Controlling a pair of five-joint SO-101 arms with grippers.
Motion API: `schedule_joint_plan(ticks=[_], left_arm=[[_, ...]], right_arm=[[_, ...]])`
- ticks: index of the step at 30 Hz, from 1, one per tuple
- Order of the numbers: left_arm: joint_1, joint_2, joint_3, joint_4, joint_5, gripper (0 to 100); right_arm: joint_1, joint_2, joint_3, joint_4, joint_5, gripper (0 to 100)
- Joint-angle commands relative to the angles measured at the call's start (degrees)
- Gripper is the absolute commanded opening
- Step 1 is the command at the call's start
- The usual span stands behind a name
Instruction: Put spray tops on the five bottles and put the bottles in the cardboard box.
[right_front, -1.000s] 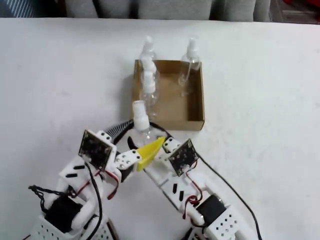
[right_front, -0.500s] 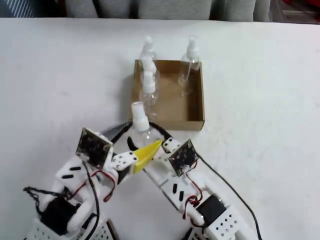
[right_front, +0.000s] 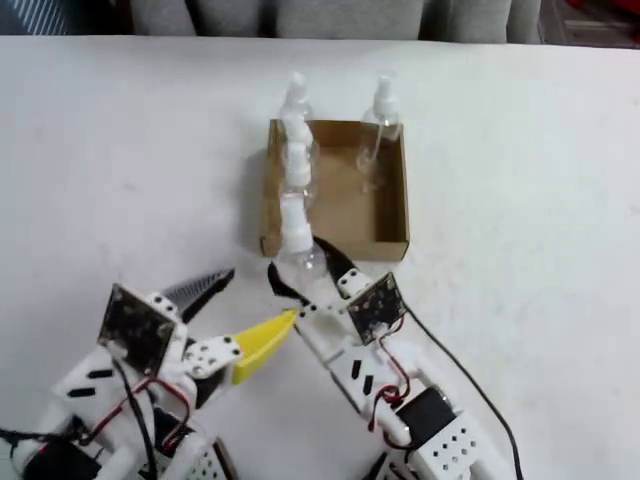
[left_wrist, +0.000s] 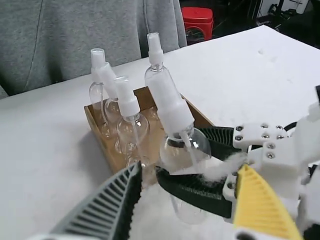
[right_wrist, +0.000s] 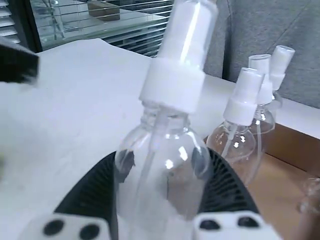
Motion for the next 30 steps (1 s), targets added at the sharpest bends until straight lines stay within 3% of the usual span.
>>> schedule_joint_plan(ticks=[1,5,11,22,30], left_arm=[[-0.5,0.3,-5.3,2.9,-0.2,29],[-0.6,0.3,-4.6,5.9,-0.2,27],[-6.1,0.3,0.1,5.5,-0.2,2],[-22.6,0.3,13.9,-4.6,-0.2,6],[-26.2,0.3,29.3,-19.0,0.1,6]], right_arm=[[2.7,-0.9,0.6,-0.5,0.1,1.6],[4.0,-1.0,0.6,-0.5,0.0,1.6],[4.3,-0.6,0.6,-0.1,0.0,1.6],[7.3,-0.6,0.6,0.0,-0.1,1.6],[12.1,-0.5,0.6,-2.6,-0.1,1.6]])
